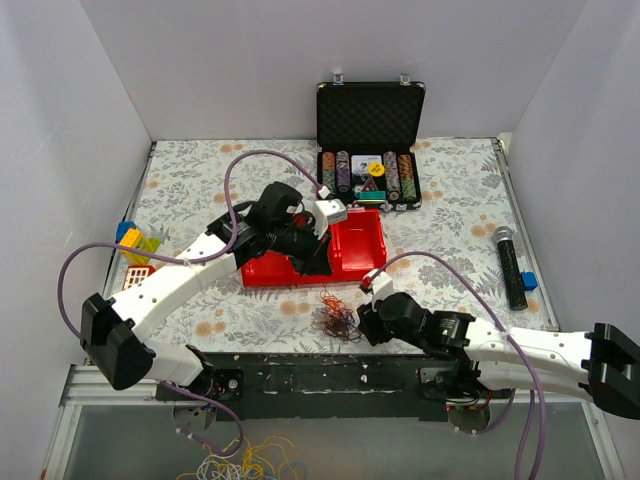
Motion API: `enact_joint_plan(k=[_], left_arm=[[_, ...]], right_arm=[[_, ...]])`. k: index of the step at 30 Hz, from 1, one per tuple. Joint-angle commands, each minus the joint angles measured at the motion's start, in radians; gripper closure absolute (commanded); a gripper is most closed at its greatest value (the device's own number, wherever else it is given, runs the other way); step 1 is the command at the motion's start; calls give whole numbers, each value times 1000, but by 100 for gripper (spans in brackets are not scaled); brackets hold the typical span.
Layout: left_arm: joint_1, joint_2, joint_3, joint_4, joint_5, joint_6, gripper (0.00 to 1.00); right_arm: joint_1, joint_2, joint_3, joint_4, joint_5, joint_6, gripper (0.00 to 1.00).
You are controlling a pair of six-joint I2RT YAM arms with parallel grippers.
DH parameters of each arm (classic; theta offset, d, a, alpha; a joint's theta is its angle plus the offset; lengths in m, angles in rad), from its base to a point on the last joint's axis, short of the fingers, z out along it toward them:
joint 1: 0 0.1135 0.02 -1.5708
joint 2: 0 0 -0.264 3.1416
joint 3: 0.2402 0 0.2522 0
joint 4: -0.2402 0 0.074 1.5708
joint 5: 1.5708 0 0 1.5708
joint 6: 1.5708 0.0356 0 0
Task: Untangle the cables
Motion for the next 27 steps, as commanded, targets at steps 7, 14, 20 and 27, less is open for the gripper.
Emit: enact_joint_plan(k=[7, 14, 20, 27], left_arm=[[4, -56, 95, -117, 15, -4, 100], [4, -59, 155, -128, 52, -30, 100], [4, -76, 198, -157, 81, -23, 100], [2, -73, 278, -222, 106, -12, 100]], right_arm=[[4, -169, 171, 21, 50, -103, 26], [4, -142, 27, 559, -96, -278, 17], [4, 36, 67, 751, -56, -347, 24], [5, 157, 142, 825, -36, -367, 46]])
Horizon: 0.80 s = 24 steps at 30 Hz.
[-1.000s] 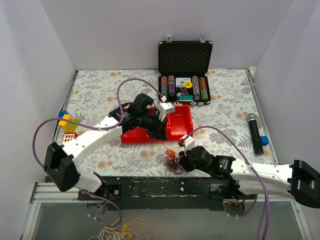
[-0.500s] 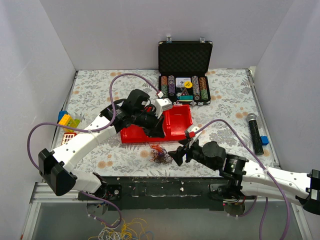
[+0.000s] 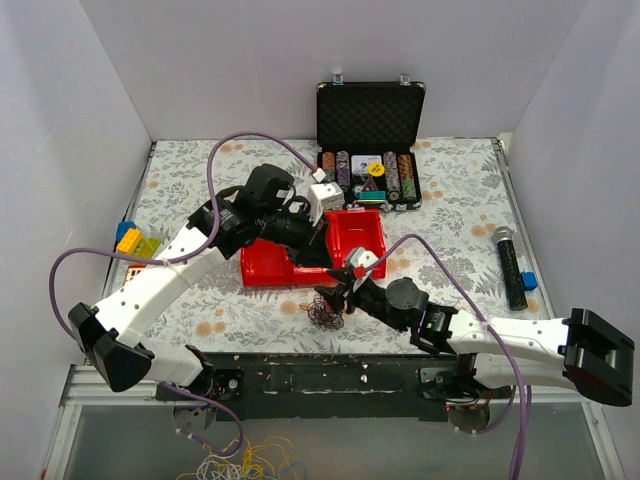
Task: Untangle the cables
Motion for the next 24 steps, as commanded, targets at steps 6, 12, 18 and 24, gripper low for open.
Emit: enact_joint_plan(k=[6, 12, 18, 24], left_arm=[[2, -27, 183, -77, 51, 19, 100], [2, -1, 355, -103, 16, 60, 100], [2, 5, 516, -25, -85, 72, 100], [1, -85, 498, 277, -318, 60, 100]], right_arm=[[-4, 139, 40, 171, -6, 28, 68], [-5, 196, -13, 175, -36, 78, 69], [-7, 233, -68, 112, -66, 133, 52], [-5, 236, -151, 115, -39, 168, 48]])
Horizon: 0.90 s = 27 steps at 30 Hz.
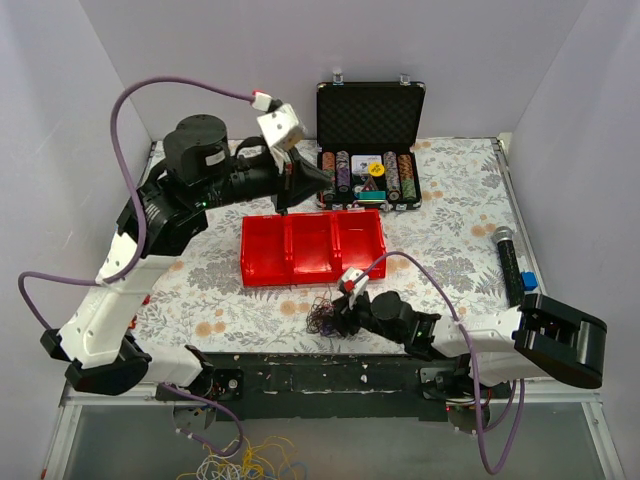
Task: Untangle the cables
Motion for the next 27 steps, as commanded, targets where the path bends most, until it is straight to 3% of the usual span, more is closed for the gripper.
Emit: enact_joint_plan(k=[1, 5, 10, 20, 22, 24, 27], left_arm=[[2, -81, 18, 276, -223, 6, 100], [2, -81, 76, 409, -378, 32, 100], [2, -78, 136, 636, -592, 78, 92], [1, -58, 157, 979, -798, 211, 89], [2, -33, 202, 871, -763, 204, 86], [1, -35, 188, 658, -639, 167, 80], [2, -111, -26, 429, -461, 148, 62]], right_arm=[[-2, 9, -58, 7, 19, 49, 47], [-3, 29, -93, 7, 20, 74, 48], [-2, 28, -118, 4, 35, 91, 46], [-3, 17, -107, -45, 37, 89, 47], [-3, 8, -106, -48, 37, 83, 47], [-2, -3, -92, -68, 37, 78, 47], [-2, -18, -86, -81, 28, 77, 49]])
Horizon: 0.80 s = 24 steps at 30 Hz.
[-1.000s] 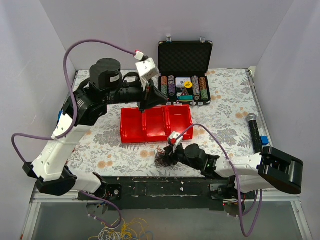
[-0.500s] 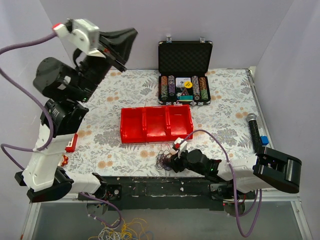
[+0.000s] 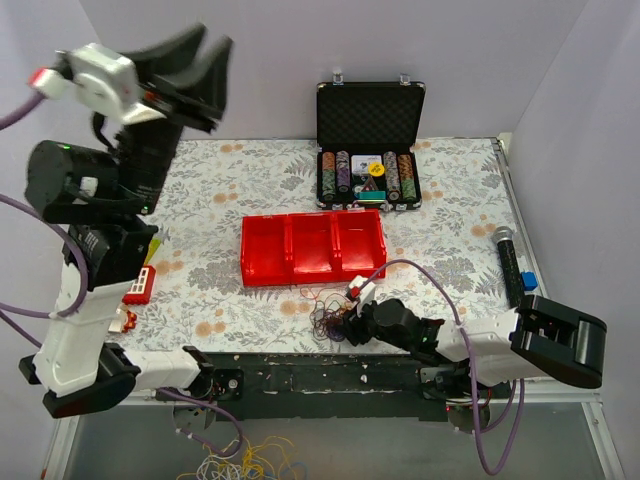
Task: Untangle the cables
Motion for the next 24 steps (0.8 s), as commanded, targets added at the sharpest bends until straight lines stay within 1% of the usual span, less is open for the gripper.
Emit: enact_joint_plan(k=[1, 2, 4, 6, 7, 10, 12, 15, 20, 22, 24], left_arm=[[2, -80, -330, -382, 259, 5, 57], [2, -106, -439, -419, 299, 7, 50], [2, -149, -613, -485, 372, 41, 46], [2, -180, -742, -543, 438, 70, 39], [2, -186, -792, -554, 465, 76, 37], [2, -196, -908, -571, 547, 108, 31], [2, -197, -989, -582, 593, 198, 26], [2, -197, -1105, -589, 627, 350, 23], [0, -189, -1219, -603, 676, 568, 17], [2, -186, -1264, -565, 681, 628, 15], [2, -186, -1313, -486, 680, 676, 16]], right_arm=[[-4, -32, 20, -34, 5, -7, 50], [-2, -37, 20, -38, 0, -11, 50], [-4, -51, 20, -55, -14, -13, 51], [-2, -72, 14, -71, -12, -14, 51], [-4, -86, 9, -77, -14, -15, 51], [-4, -115, 0, -92, -11, -19, 51], [-4, -124, 3, -107, -11, -25, 52], [-2, -135, 3, -121, -8, -25, 52], [-2, -156, -6, -130, -9, -19, 53], [-2, -160, -10, -133, -6, -19, 54], [-2, -161, -10, -138, -6, -19, 54]])
